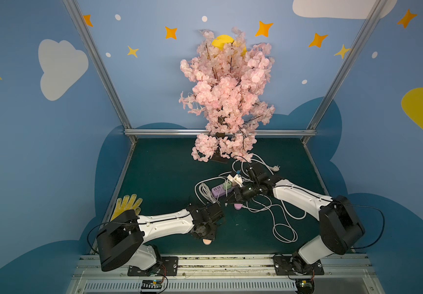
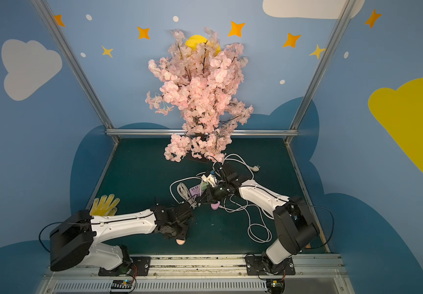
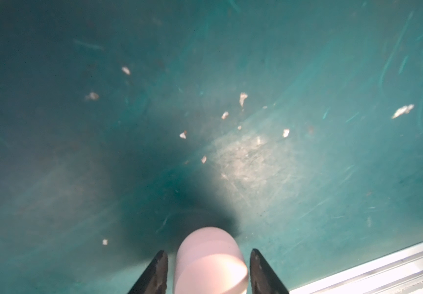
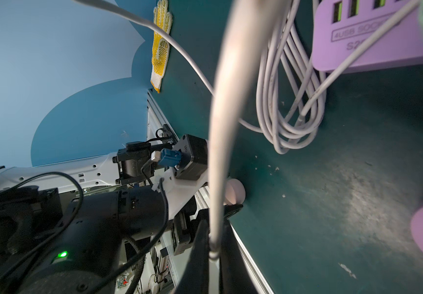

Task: Charge the bluetooth headset
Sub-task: Pick up the bluetooth headset from the center of the board.

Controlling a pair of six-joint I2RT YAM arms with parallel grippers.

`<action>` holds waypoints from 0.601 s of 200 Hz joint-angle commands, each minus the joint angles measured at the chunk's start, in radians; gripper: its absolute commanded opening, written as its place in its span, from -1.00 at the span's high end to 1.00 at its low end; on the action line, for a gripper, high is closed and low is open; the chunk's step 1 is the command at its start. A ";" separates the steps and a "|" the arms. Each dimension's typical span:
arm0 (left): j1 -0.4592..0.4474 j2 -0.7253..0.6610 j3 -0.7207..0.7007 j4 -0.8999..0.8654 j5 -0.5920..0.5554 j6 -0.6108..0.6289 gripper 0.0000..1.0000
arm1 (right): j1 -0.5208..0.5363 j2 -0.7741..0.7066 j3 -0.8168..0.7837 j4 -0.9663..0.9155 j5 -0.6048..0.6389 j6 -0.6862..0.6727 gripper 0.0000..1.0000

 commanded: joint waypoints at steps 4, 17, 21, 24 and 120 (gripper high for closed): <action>-0.003 -0.009 -0.018 0.008 0.011 -0.011 0.02 | -0.007 -0.022 -0.007 -0.005 0.012 0.007 1.00; -0.003 -0.010 -0.018 0.012 0.009 -0.009 0.04 | -0.007 -0.021 -0.007 -0.004 0.012 0.008 1.00; -0.003 -0.009 -0.018 0.014 0.010 -0.010 0.06 | -0.007 -0.020 -0.007 -0.004 0.013 0.008 1.00; -0.003 -0.008 -0.017 0.015 0.011 -0.009 0.08 | -0.007 -0.020 -0.007 -0.004 0.014 0.008 1.00; 0.046 -0.130 0.134 -0.049 0.071 0.097 0.80 | 0.022 -0.122 0.031 0.002 0.042 0.027 1.00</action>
